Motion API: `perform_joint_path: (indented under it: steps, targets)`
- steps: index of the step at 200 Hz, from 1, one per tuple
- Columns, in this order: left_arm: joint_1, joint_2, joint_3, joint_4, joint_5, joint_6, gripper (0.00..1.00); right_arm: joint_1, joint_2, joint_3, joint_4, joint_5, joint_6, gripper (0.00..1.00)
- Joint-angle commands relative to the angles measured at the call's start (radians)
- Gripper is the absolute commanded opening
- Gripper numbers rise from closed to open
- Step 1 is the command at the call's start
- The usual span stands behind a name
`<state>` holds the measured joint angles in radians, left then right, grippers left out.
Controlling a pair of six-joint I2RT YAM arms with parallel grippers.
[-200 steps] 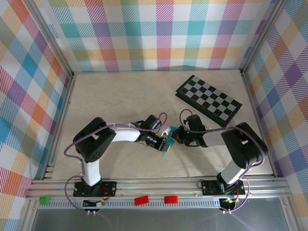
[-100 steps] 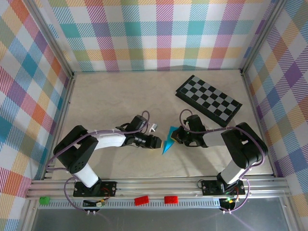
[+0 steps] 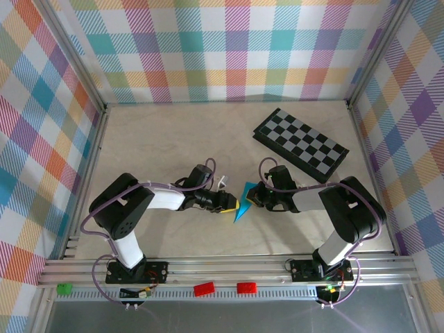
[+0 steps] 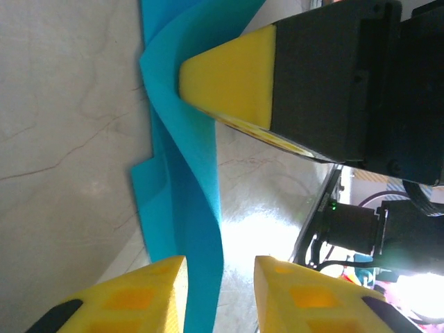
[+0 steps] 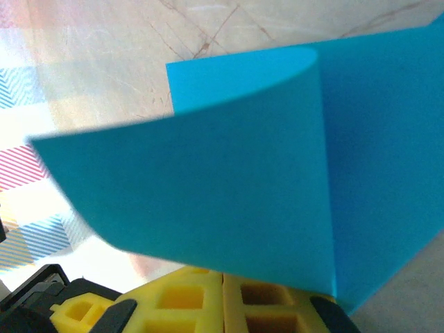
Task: Fold a paper plane with a square sheet of paper (pick it up from the middle)
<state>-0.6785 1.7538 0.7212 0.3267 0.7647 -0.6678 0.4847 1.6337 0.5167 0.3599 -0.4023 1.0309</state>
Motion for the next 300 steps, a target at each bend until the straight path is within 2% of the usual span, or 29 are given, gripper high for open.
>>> perform_joint_path:
  steps: [1,82,96,171,184,213,239,254,274,286,300]
  targets:
    - [-0.003,0.015,0.037,-0.009,0.05,0.015,0.29,-0.004,0.026,-0.045,-0.102,0.062,-0.014,0.07]
    - [-0.026,0.102,0.089,-0.061,0.087,0.045,0.29,-0.005,0.032,-0.043,-0.103,0.059,-0.014,0.07]
    - [-0.027,0.108,0.094,-0.06,0.091,0.045,0.24,-0.005,0.031,-0.041,-0.104,0.059,-0.014,0.07]
    - [-0.03,0.117,0.094,-0.064,0.102,0.05,0.08,-0.004,0.038,-0.039,-0.116,0.062,-0.019,0.07]
    - [-0.03,0.118,0.087,-0.066,0.107,0.055,0.02,-0.005,0.038,-0.038,-0.118,0.063,-0.019,0.07]
    - [-0.03,0.125,0.076,-0.067,0.125,0.068,0.0,-0.005,0.041,-0.04,-0.122,0.066,-0.02,0.07]
    - [-0.03,0.141,0.074,-0.054,0.156,0.064,0.0,-0.005,0.043,-0.04,-0.126,0.068,-0.021,0.07]
    - [-0.03,0.141,0.072,-0.047,0.139,0.055,0.17,-0.004,0.043,-0.04,-0.126,0.065,-0.022,0.07]
    - [-0.03,0.135,0.083,-0.007,0.134,0.028,0.16,-0.005,0.04,-0.041,-0.125,0.063,-0.022,0.07]
    - [-0.03,0.128,0.098,-0.003,0.115,0.021,0.21,-0.005,0.038,-0.042,-0.126,0.063,-0.022,0.07]
    - [-0.03,0.124,0.114,0.0,0.101,0.016,0.21,-0.004,0.035,-0.043,-0.126,0.062,-0.022,0.07]
